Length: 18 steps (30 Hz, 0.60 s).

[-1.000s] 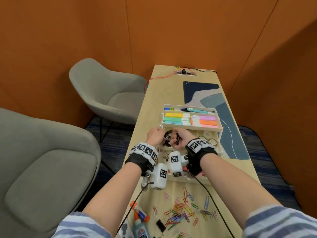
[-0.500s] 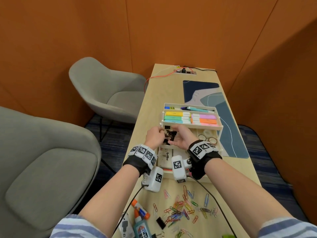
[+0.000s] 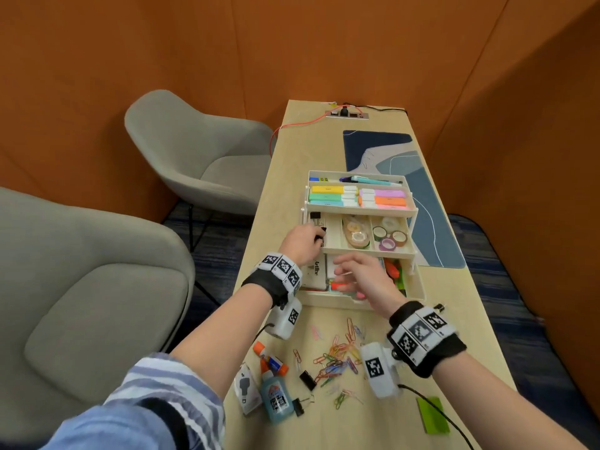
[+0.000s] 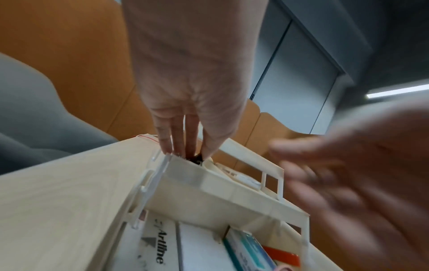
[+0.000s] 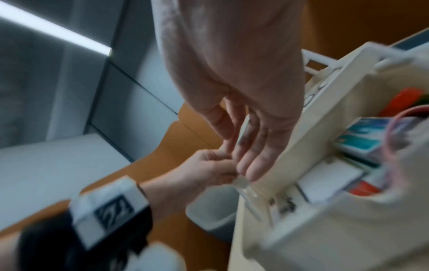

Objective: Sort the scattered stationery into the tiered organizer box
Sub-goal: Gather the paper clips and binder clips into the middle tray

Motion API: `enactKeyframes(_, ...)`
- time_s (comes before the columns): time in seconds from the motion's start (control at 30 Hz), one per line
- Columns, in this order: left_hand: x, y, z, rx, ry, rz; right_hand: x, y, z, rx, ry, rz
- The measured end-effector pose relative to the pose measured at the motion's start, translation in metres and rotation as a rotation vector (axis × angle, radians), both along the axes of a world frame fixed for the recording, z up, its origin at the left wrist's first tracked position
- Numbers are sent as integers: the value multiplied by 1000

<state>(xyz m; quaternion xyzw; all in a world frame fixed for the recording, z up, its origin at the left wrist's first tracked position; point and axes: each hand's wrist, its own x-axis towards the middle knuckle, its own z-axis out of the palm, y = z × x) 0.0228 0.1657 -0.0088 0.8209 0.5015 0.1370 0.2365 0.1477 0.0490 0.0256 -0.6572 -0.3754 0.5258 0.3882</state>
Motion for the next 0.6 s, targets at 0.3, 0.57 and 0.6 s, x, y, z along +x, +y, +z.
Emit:
enactKeyframes(0.3, -36, -70, 13, 13, -207, 37, -36, -81, -88, 4, -686, 725)
enactKeyframes(0.57, -91, -164, -39, -94, 240, -237, -54, -110, -131, 367, -1158, 889)
enactKeyframes(0.6, -92, -170, -41, -74, 301, -297, -52, -110, -134, 373, -1114, 857)
